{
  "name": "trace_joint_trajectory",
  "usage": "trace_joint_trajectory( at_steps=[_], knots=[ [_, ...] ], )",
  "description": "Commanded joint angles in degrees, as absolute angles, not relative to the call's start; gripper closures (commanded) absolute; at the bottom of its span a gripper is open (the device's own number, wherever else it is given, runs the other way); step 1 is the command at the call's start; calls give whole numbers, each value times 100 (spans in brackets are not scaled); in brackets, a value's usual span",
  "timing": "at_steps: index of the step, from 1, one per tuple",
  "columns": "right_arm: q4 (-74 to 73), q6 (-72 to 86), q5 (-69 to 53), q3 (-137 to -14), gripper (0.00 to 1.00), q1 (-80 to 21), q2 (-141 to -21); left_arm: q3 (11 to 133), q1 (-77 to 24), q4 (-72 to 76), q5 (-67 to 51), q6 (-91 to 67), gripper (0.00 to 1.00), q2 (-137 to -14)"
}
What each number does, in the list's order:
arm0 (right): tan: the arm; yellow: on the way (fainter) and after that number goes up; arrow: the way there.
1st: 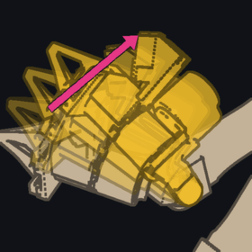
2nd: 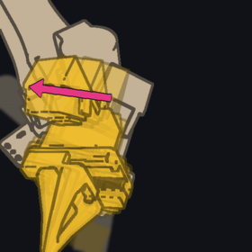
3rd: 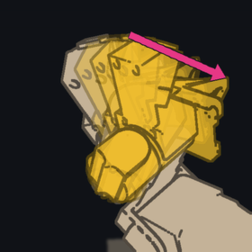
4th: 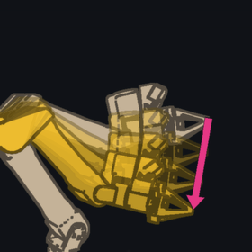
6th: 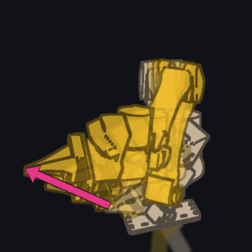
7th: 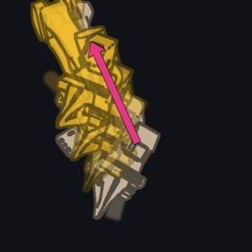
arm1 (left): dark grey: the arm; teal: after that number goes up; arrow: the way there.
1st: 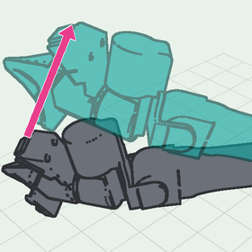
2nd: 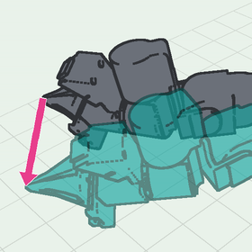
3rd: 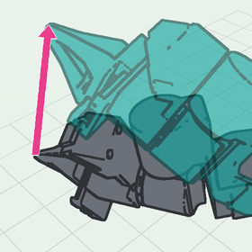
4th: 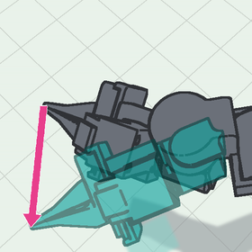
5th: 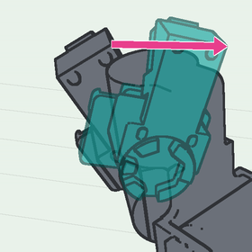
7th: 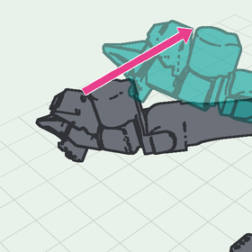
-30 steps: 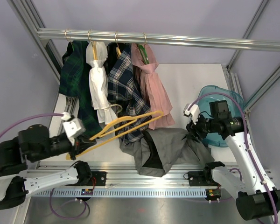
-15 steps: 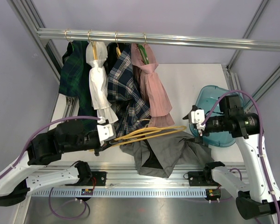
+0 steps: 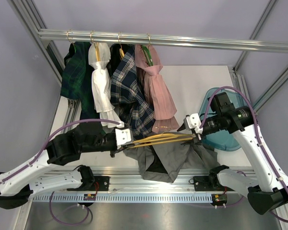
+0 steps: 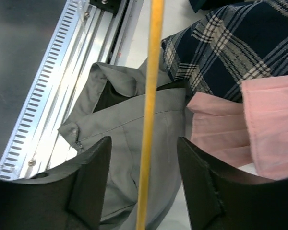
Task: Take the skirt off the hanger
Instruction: Pass the hanger from the left arm to the right
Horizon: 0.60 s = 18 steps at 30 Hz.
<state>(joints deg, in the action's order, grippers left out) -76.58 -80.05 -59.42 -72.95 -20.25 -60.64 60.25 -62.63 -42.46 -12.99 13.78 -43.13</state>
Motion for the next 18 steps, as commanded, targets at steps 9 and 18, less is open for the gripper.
trace_joint_trajectory(
  at_steps=[9, 18],
  knots=[
    [-9212, -7955, -5871, -7137, 91, -2171, -5907, 5608, -6249, -3016, -1116, 1407, 100, -4026],
    [-7384, -5434, -5142, -7444, 100, -2153, -4836, 5449, -6258, -1776, -414, 660, 5, -3174]
  ],
)
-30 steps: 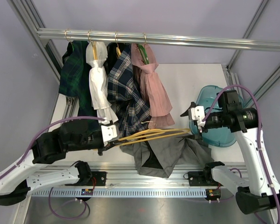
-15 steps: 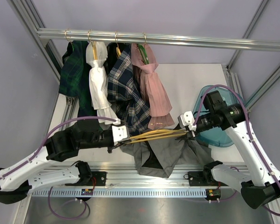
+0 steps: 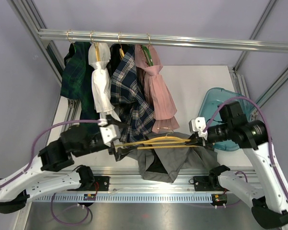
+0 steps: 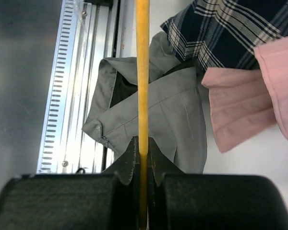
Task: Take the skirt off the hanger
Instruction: Pass the hanger from the left arm to the right
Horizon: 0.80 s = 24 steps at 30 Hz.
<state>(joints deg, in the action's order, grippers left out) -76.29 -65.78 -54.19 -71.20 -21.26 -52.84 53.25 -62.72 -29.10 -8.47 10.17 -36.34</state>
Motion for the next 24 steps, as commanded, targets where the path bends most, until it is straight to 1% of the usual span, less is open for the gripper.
trace_joint_trajectory(
  at_steps=[1, 3, 4, 6, 10, 12, 15, 24],
  knots=[
    [-7052, -4936, -5072, -7549, 100, -2153, -4756, 5493, -6258, -1723, -326, 650, 1, -3051],
    [-6682, -4319, -5028, -7690, 100, -2162, -4598, 5720, -6249, -1757, -124, 642, 1, -2813],
    [-6306, -3706, -4862, -7821, 100, -2153, -4553, 5826, -6258, -1836, -36, 650, 1, -2769],
    [-5969, -3036, -4415, -7945, 100, -2153, -4413, 6168, -6249, -2187, 359, 659, 1, -2725],
    [-5573, -2392, -3553, -8313, 100, -2119, -4298, 6468, -6249, -2628, 1254, 554, 1, -2663],
    [-5546, -2085, -3132, -8384, 100, -1996, -4280, 6399, -6258, -2611, 1379, 545, 1, -2602],
    [-5476, -1830, -2105, -8438, 100, -1943, -4193, 6144, -6258, -2479, 1494, 423, 1, -2514],
    [-5669, -1617, -1021, -8403, 100, -1890, -3955, 5424, -6258, -2154, 1424, 26, 1, -2479]
  ],
)
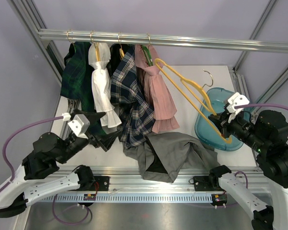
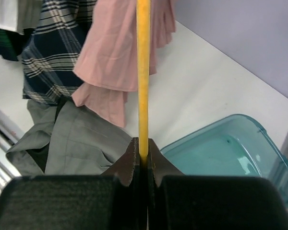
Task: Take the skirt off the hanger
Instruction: Pass the hanger from the left arm to the right, then hang the hanger back to the clothesline with the right arm
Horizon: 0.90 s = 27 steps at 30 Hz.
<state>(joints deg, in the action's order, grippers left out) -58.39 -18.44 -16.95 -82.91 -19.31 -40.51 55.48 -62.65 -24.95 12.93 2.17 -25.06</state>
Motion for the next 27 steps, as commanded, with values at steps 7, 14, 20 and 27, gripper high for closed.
trace_joint_trajectory(
  at_steps=[7, 14, 20, 27],
  knots=[
    [-5854, -1363, -528, -8428, 100, -1890, -4543, 5116, -6258, -1890, 1450, -202, 1, -2663],
    [-5397, -1231, -484, -9078, 100, -1890, -5615, 4896, -6258, -1653, 1327, -606, 1, -3050],
    [-5177, -1231, -492, -9737, 100, -1898, -6512, 4597, -6258, -1468, 1318, -949, 1, -3032],
    [-5072, -1222, -623, -10064, 100, -1890, -7241, 4228, -6249, -1521, 1433, -976, 1, -2804]
  ],
)
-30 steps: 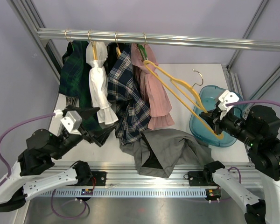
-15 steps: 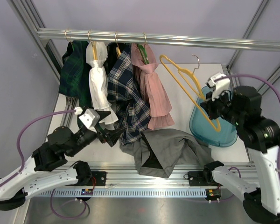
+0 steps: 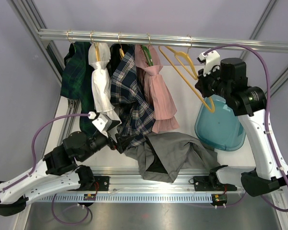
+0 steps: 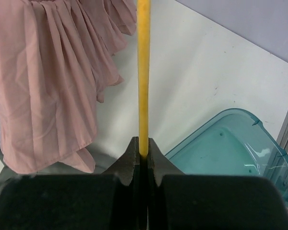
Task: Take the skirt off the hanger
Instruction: Hang the hanger back to the clothesline with the right arm
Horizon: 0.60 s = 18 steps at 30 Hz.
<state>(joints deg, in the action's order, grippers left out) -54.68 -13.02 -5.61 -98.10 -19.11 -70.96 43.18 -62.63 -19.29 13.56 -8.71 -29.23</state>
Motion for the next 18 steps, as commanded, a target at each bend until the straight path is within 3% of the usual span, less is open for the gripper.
trace_joint_trajectory(
  at_steps=[1, 17, 18],
  knots=[
    [-5054, -1222, -633, -10063, 100, -1898, -7294, 4210, -6258, -1538, 1441, -967, 1, -2795],
    [-4939, -1010, -773, -10108, 100, -1890, -7954, 3929, -6258, -1608, 1424, -1186, 1, -2655],
    [-4957, -1037, -826, -10081, 92, -1890, -7937, 3911, -6258, -1626, 1424, -1195, 1, -2637]
  ],
)
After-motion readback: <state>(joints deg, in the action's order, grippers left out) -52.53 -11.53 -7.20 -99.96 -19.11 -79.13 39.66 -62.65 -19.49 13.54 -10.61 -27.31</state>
